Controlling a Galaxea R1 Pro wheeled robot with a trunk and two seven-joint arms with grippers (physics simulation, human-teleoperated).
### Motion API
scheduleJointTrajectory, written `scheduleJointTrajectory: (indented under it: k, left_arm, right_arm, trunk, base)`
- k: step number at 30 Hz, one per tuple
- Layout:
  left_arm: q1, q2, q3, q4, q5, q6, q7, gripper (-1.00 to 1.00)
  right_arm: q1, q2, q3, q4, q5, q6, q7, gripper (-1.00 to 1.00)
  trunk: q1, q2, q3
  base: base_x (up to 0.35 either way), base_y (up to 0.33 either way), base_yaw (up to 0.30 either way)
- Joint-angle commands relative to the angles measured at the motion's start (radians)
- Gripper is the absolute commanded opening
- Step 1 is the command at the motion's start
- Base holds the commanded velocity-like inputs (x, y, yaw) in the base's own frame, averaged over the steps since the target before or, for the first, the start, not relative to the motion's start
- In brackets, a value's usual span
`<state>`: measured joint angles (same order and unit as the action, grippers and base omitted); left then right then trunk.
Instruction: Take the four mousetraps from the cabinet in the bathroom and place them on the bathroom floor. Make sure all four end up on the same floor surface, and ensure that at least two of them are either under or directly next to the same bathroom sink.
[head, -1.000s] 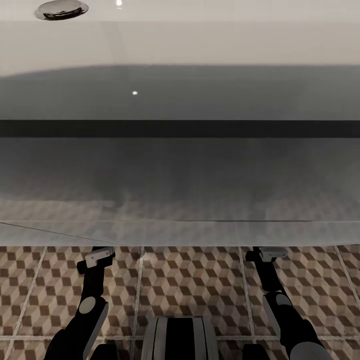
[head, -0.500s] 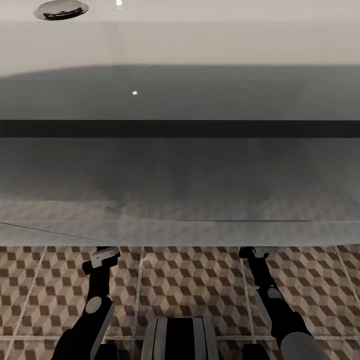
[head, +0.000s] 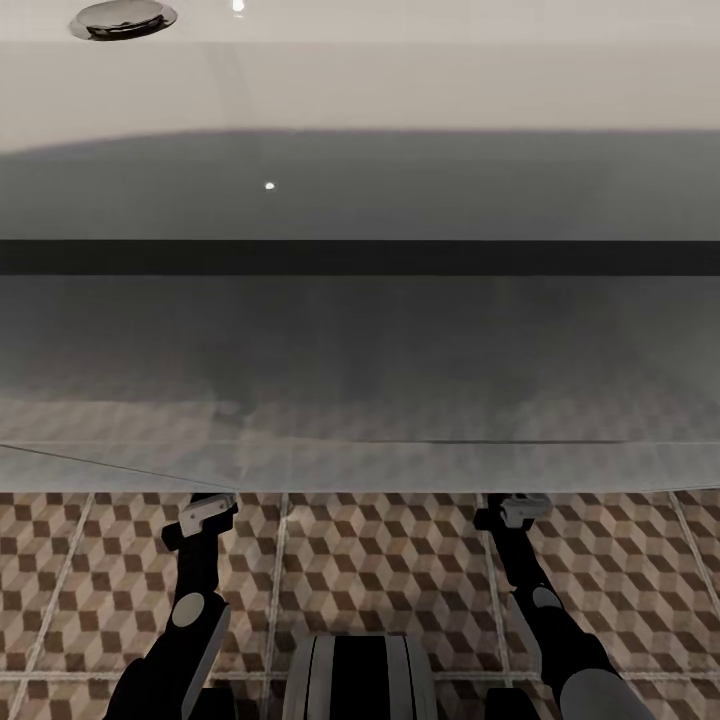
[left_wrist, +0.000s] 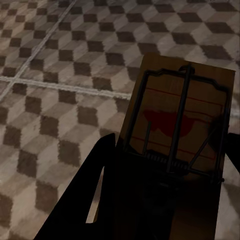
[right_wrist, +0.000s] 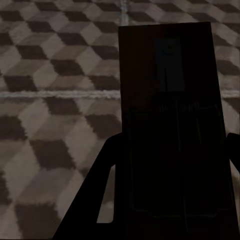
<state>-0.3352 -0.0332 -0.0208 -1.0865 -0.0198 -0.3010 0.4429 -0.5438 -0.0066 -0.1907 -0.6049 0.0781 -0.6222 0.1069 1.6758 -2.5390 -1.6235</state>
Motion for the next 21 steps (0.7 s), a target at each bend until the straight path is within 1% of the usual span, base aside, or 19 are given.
scheduleJointTrajectory:
  k: [1, 11, 21]
  left_arm:
    - [-0.001, 0.001, -0.002, 0.000, -0.004, -0.001, 0.008, -1.00]
    - [0.000, 0.004, -0.002, 0.002, -0.006, 0.006, 0.010, -1.00]
    - [-0.001, 0.008, -0.002, 0.001, -0.006, 0.007, 0.009, -1.00]
  right_arm:
    - [-0.001, 0.001, -0.008, 0.001, 0.006, -0.003, 0.010, -1.00]
    - [-0.001, 0.000, -0.007, 0.034, 0.006, -0.005, 0.007, -1.00]
    - [-0.001, 0.000, -0.008, 0.041, 0.006, -0.005, 0.007, -1.00]
  trunk:
    - [0.000, 0.000, 0.000]
    - [0.000, 0.000, 0.000]
    - [0.000, 0.000, 0.000]
  base:
    - [0.000, 0.000, 0.000]
    - [0.000, 0.000, 0.000]
    - [0.000, 0.000, 0.000]
